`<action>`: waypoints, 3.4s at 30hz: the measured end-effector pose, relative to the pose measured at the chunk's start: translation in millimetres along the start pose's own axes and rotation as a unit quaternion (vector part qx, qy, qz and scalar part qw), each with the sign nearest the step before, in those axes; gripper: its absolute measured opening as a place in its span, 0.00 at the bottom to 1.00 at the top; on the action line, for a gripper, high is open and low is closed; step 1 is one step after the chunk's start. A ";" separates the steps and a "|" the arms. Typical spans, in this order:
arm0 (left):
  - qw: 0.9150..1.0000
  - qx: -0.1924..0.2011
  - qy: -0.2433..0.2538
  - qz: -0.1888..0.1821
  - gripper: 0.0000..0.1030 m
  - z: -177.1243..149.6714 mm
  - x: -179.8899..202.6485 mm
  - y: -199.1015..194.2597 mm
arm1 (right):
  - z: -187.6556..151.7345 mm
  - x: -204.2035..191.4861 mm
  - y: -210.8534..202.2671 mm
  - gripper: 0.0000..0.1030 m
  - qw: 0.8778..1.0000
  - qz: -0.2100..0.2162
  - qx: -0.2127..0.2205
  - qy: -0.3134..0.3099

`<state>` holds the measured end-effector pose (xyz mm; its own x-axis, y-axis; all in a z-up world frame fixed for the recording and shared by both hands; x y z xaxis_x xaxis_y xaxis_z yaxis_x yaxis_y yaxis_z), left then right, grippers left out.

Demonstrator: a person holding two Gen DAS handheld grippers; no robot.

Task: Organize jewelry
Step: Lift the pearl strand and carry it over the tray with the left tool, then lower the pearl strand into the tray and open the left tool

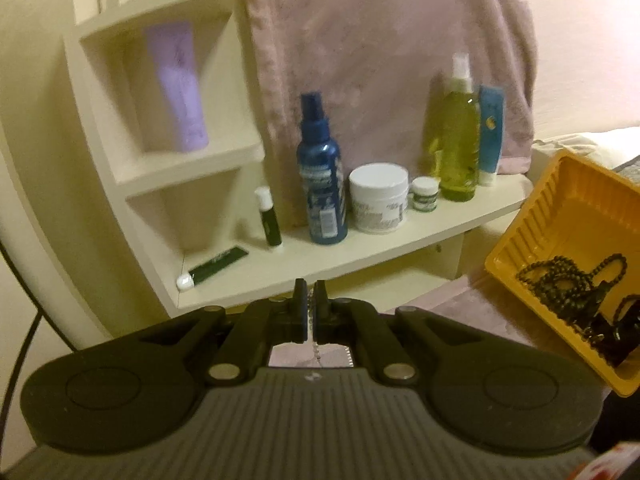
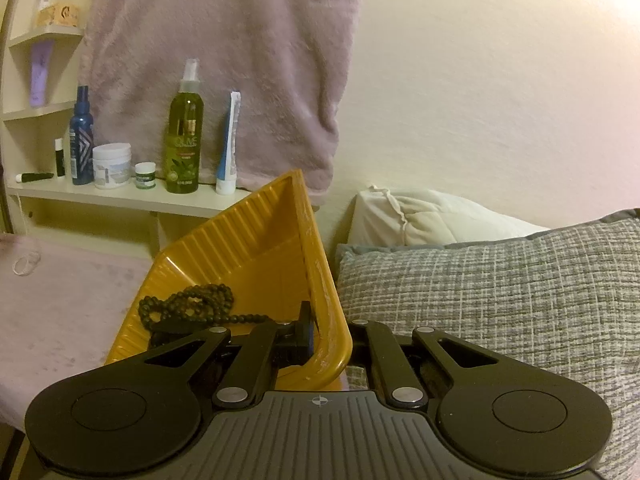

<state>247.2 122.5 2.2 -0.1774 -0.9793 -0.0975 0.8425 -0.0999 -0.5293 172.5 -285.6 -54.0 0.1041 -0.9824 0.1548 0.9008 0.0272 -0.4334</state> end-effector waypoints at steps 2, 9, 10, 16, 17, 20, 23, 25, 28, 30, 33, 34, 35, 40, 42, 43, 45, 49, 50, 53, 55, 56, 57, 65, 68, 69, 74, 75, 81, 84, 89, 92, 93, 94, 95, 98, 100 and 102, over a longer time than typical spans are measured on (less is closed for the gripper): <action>1.000 0.005 0.010 -0.005 0.01 6.3 1.8 -4.2 | 0.5 -0.2 0.2 0.06 1.000 0.000 0.000 0.001; 0.999 0.023 0.039 -0.020 0.01 28.0 7.9 -15.5 | 0.7 -0.3 0.5 0.06 1.000 0.000 0.000 0.000; 0.999 0.025 0.041 -0.022 0.01 31.1 8.5 -17.3 | 0.7 -0.3 0.5 0.06 1.000 0.000 0.000 0.000; 0.997 0.040 0.056 -0.036 0.01 50.3 15.9 -28.5 | 1.3 -0.9 0.8 0.06 1.000 0.001 0.001 0.000; 0.997 0.042 0.057 -0.038 0.01 53.1 17.2 -29.6 | 1.3 -1.0 0.8 0.06 1.000 0.001 0.001 0.000; 0.996 0.048 0.062 -0.046 0.01 61.4 22.0 -32.8 | 1.4 -1.0 1.0 0.06 1.000 0.001 0.001 0.000; 0.995 0.053 0.067 -0.053 0.01 68.5 27.1 -35.3 | 1.8 -1.5 1.3 0.06 1.000 0.001 0.001 -0.001; 0.994 0.055 0.072 -0.056 0.01 71.8 30.6 -36.0 | 1.7 -1.4 1.2 0.06 1.000 0.001 0.001 -0.001; 0.994 0.057 0.075 -0.064 0.01 76.1 35.9 -37.1 | 1.7 -1.4 1.3 0.06 1.000 0.001 0.001 -0.001; 0.993 0.059 0.079 -0.068 0.01 79.2 40.8 -37.8 | 1.7 -1.5 1.3 0.06 1.000 0.001 0.001 -0.001; 0.992 0.061 0.082 -0.078 0.01 83.3 48.3 -38.2 | 1.7 -1.6 1.4 0.06 1.000 0.001 0.001 -0.001; 0.991 0.061 0.085 -0.081 0.01 84.5 51.5 -38.1 | 1.8 -1.6 1.5 0.06 1.000 0.001 0.001 -0.001; 0.991 0.060 0.087 -0.085 0.01 85.7 54.4 -37.3 | 1.7 -1.4 1.4 0.06 1.000 0.001 0.001 0.000; 0.988 0.057 0.098 -0.102 0.01 87.7 69.5 -35.2 | 1.6 -1.5 1.6 0.06 1.000 0.001 0.001 0.000; 0.987 0.057 0.102 -0.110 0.01 89.4 76.4 -34.7 | 2.1 -2.1 1.7 0.06 1.000 0.001 0.001 0.000; 0.986 0.058 0.104 -0.113 0.01 90.3 79.1 -34.5 | 2.5 -2.6 1.7 0.06 1.000 0.001 0.001 0.000; 0.985 0.059 0.108 -0.122 0.01 92.7 85.5 -34.0 | 2.3 -2.6 1.7 0.06 1.000 0.001 0.001 0.000; 0.981 0.060 0.120 -0.139 0.01 97.3 98.7 -32.5 | 2.7 -2.9 1.8 0.06 1.000 0.001 0.001 0.000; 0.980 0.060 0.123 -0.142 0.01 98.2 101.9 -32.2 | 2.5 -2.7 1.8 0.06 1.000 0.001 0.001 0.000; 0.978 0.060 0.129 -0.155 0.01 101.4 111.5 -31.1 | 2.3 -2.4 1.9 0.06 1.000 0.001 0.001 0.000; 0.976 0.061 0.131 -0.163 0.01 103.8 118.6 -31.2 | 2.4 -2.4 2.0 0.06 1.000 0.001 0.001 0.000; 0.975 0.061 0.132 -0.167 0.01 104.8 121.9 -31.2 | 2.1 -1.9 2.4 0.06 1.000 0.001 0.001 0.001; 0.974 0.061 0.133 -0.171 0.01 106.2 125.8 -30.7 | 1.9 -1.7 2.8 0.06 1.000 0.001 0.000 0.001; 0.965 0.067 0.149 -0.203 0.01 115.3 158.0 -33.0 | -0.1 0.7 4.3 0.06 1.000 0.003 0.000 0.004; 0.961 0.071 0.153 -0.217 0.01 119.4 172.0 -33.9 | -0.6 1.2 4.7 0.06 1.000 0.004 -0.001 0.005; 0.960 0.073 0.154 -0.222 0.01 120.7 176.2 -34.7 | -0.6 1.1 4.6 0.06 1.000 0.004 -0.001 0.005; 0.952 0.077 0.159 -0.249 0.01 126.6 203.1 -33.8 | -1.0 1.9 4.6 0.06 1.000 0.005 -0.001 0.009; 0.951 0.077 0.160 -0.254 0.01 127.0 207.9 -33.1 | -1.2 2.1 4.8 0.06 1.000 0.005 -0.001 0.009; 0.943 0.066 0.168 -0.279 0.01 122.2 237.0 -23.7 | -4.5 9.3 8.3 0.06 0.999 0.010 -0.009 0.036; 0.941 0.057 0.169 -0.288 0.01 117.5 250.2 -15.3 | -8.2 15.8 11.9 0.06 0.998 0.011 -0.015 0.055; 0.937 0.039 0.164 -0.307 0.01 107.0 269.5 -1.8 | -15.7 26.2 16.3 0.06 0.996 0.016 -0.024 0.087; 0.934 0.025 0.165 -0.317 0.01 99.7 279.6 6.3 | -19.8 31.4 18.2 0.06 0.994 0.018 -0.027 0.100; 0.933 0.021 0.165 -0.319 0.01 96.9 282.9 10.2 | -21.1 32.8 18.6 0.06 0.994 0.019 -0.028 0.103; 0.933 0.016 0.163 -0.320 0.01 94.5 285.7 14.0 | -22.9 34.8 19.2 0.06 0.993 0.020 -0.029 0.108; 0.933 0.010 0.162 -0.321 0.01 91.8 288.3 18.0 | -24.6 36.5 19.7 0.06 0.993 0.020 -0.030 0.114; 0.934 -0.008 0.159 -0.319 0.01 82.3 293.4 30.9 | -31.2 43.7 23.3 0.06 0.989 0.025 -0.037 0.139; 0.935 -0.019 0.158 -0.316 0.01 74.4 294.9 39.3 | -36.0 46.7 25.0 0.06 0.988 0.026 -0.042 0.149; 0.936 -0.029 0.155 -0.314 0.01 67.3 295.5 45.9 | -41.0 48.4 25.5 0.06 0.986 0.027 -0.046 0.155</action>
<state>267.6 -183.3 5.8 -0.7751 -0.6316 0.0138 0.4946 -0.6203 -0.6088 183.2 -340.1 -94.0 0.0035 -0.9896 -0.1440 0.8537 0.0780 -0.5149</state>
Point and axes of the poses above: each gripper's, at about its wrist camera, not at the fingertips, and y roughly the way its jaws point, x to its right, z to its top, the point moved 6 cm from there along y, roughly the way its jaws point, and after that the axes turned 2 degrees about -y, right-handed, at the moved point
